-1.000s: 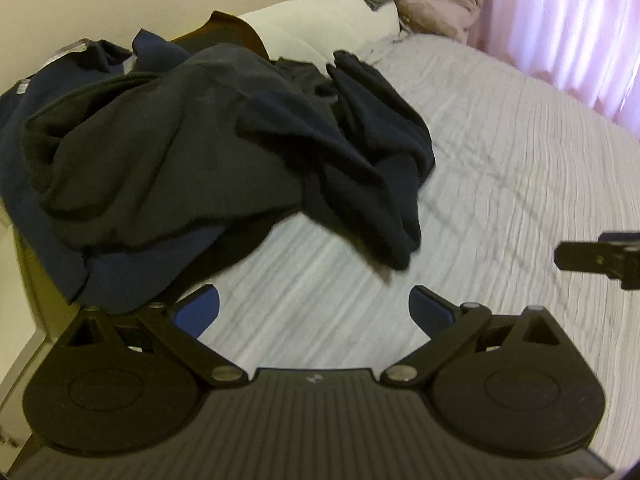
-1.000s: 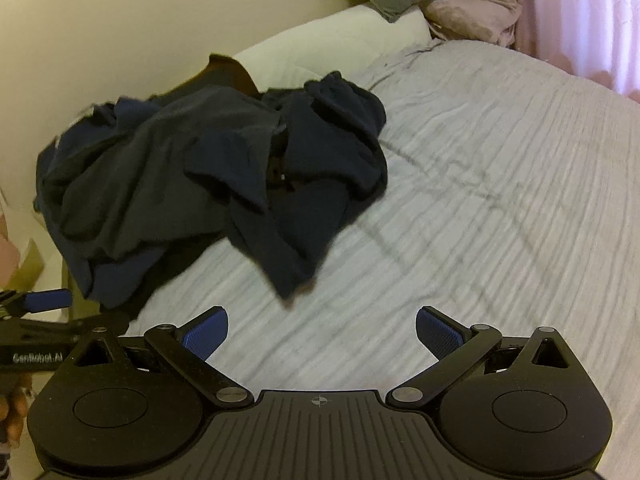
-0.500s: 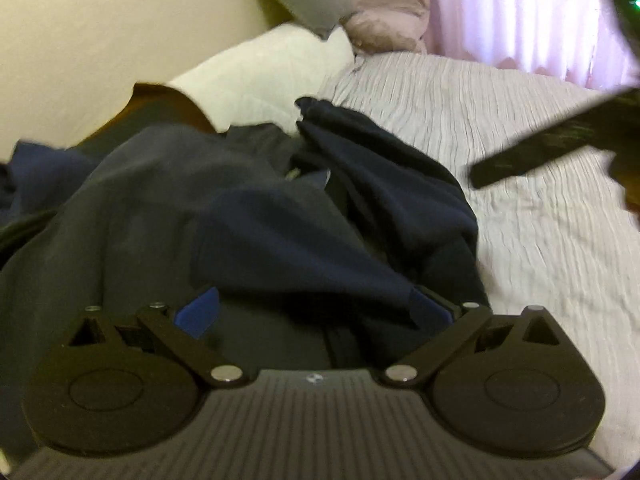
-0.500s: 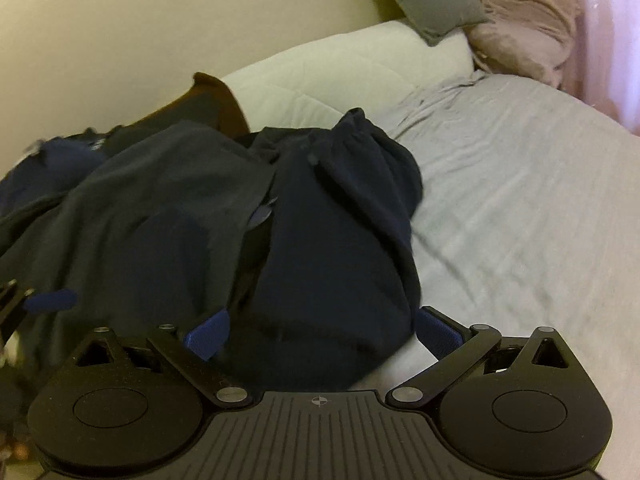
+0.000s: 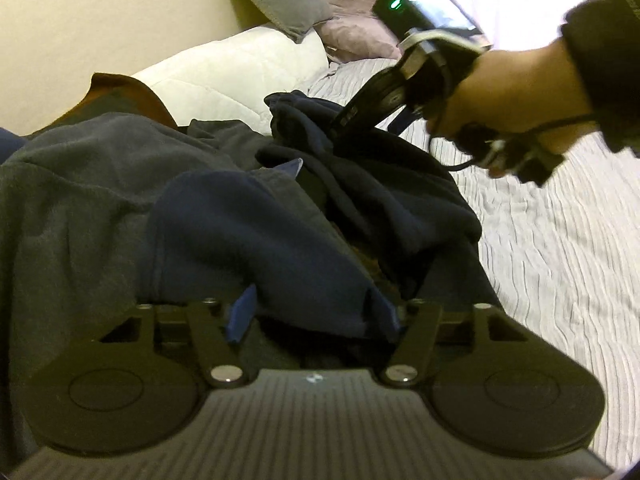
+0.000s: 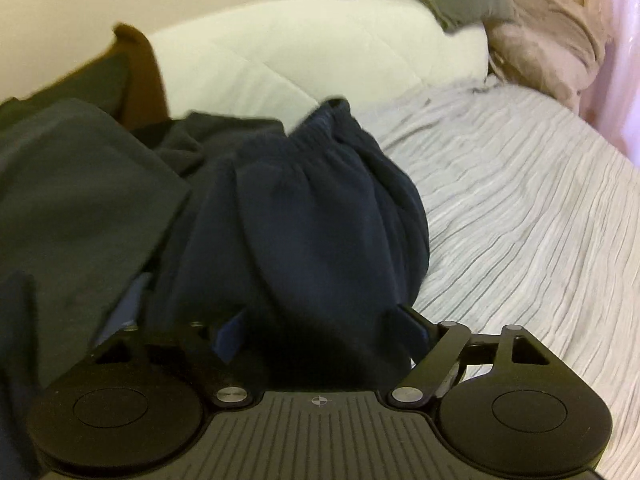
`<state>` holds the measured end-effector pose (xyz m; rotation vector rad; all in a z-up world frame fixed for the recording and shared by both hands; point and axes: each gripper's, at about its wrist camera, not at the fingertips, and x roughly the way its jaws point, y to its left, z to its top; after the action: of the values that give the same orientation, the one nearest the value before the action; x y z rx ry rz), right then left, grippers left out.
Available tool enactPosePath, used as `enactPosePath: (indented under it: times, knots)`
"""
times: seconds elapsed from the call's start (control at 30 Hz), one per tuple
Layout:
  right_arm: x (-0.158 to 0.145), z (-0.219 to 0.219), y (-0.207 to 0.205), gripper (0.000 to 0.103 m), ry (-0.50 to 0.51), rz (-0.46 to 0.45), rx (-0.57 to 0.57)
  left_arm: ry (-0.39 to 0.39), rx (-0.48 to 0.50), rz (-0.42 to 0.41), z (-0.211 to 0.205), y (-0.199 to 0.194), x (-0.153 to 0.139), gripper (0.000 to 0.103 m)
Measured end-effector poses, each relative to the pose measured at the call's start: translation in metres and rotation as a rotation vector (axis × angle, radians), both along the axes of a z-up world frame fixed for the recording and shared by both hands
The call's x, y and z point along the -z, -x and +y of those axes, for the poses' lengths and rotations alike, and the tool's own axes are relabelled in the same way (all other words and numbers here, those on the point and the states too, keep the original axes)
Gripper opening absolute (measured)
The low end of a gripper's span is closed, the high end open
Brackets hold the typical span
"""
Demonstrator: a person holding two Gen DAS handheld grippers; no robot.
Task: Fold clothes
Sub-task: 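Grasp the navy sweatpants from the heap with both grippers, then lift the navy sweatpants with both grippers and carry them onto open bed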
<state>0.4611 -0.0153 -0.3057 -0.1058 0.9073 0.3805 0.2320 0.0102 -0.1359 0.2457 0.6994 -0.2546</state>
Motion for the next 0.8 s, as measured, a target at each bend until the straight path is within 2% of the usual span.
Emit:
enactPosePath:
  times: [0.03,0.07,0.1,0.17,0.33,0.47,0.6,0.8]
  knots:
    - [0.000,-0.003,0.000,0.046,-0.015,0.006,0.014,0.007,0.001,-0.006,0.001,0.002,-0.002,0.033]
    - [0.000,-0.006,-0.001,0.018,-0.031,0.011,0.027,0.013,0.001,-0.012,0.002,0.004,-0.003,0.028]
    - [0.001,-0.009,-0.001,0.015,-0.046,0.017,0.041,0.020,0.002,-0.018,0.004,0.006,-0.005,0.016]
    - [-0.006,-0.023,0.008,0.007,-0.119,0.013,0.064,0.033,0.004,-0.030,0.006,0.009,-0.008,0.011]
    - [-0.053,-0.092,0.078,0.005,-0.271,-0.091,0.185,0.041,0.050,-0.071,0.005,0.040,-0.023,0.007]
    - [-0.079,-0.174,0.167,0.005,-0.352,-0.117,0.331,0.031,0.137,-0.094,-0.005,0.083,-0.044,0.006]
    - [-0.093,-0.260,0.292,0.005,-0.414,-0.114,0.497,0.013,0.236,-0.091,-0.024,0.146,-0.062,0.006]
    - [-0.088,-0.377,0.516,0.005,-0.412,-0.050,0.789,-0.007,0.447,0.028,-0.069,0.258,-0.064,0.006]
